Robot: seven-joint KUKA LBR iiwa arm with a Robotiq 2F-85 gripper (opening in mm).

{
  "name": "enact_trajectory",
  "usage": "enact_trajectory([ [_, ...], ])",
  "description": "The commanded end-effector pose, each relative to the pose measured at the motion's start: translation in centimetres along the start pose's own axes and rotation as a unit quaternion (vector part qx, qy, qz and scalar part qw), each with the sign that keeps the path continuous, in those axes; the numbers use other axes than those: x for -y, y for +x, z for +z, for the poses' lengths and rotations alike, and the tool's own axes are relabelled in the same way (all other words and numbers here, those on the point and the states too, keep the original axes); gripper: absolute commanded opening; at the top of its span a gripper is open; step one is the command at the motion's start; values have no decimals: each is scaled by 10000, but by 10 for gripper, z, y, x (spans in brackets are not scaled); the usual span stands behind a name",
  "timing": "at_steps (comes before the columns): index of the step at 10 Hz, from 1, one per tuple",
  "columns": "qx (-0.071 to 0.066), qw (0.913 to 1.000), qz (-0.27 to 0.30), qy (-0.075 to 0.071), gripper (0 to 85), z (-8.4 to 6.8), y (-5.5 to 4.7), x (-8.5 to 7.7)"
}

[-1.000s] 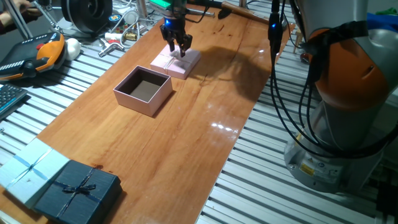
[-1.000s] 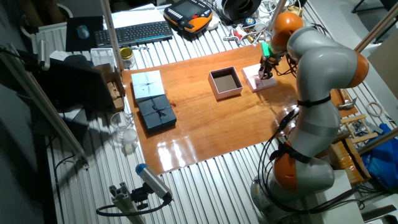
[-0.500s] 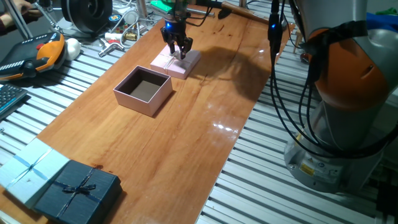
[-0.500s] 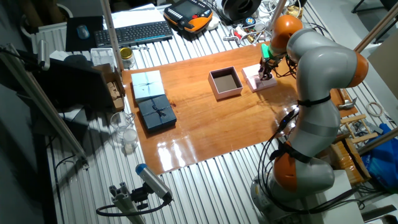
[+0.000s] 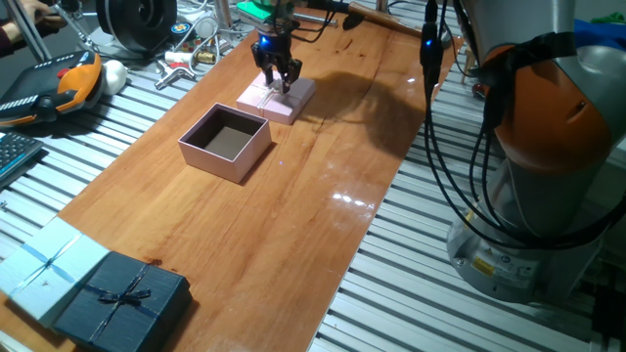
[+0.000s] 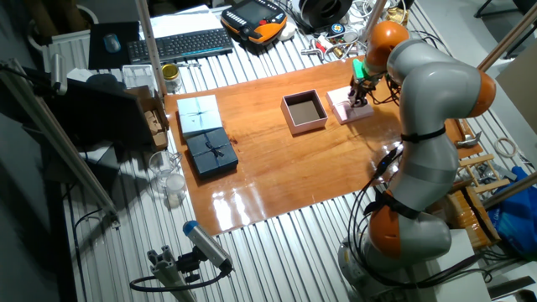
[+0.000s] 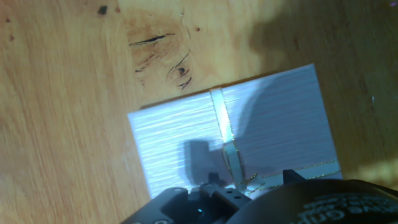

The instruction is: Cover the box

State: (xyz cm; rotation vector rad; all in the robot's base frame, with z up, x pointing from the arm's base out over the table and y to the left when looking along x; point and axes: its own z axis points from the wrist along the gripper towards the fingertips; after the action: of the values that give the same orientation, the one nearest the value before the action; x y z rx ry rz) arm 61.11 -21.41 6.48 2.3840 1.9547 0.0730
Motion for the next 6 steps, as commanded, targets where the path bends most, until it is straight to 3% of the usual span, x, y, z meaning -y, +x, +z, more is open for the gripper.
enact_trajectory([
  [1, 3, 10000, -26, 3, 510, -1, 1, -1],
  [6, -47, 9999, -75, 68, 510, 1, 3, -3],
])
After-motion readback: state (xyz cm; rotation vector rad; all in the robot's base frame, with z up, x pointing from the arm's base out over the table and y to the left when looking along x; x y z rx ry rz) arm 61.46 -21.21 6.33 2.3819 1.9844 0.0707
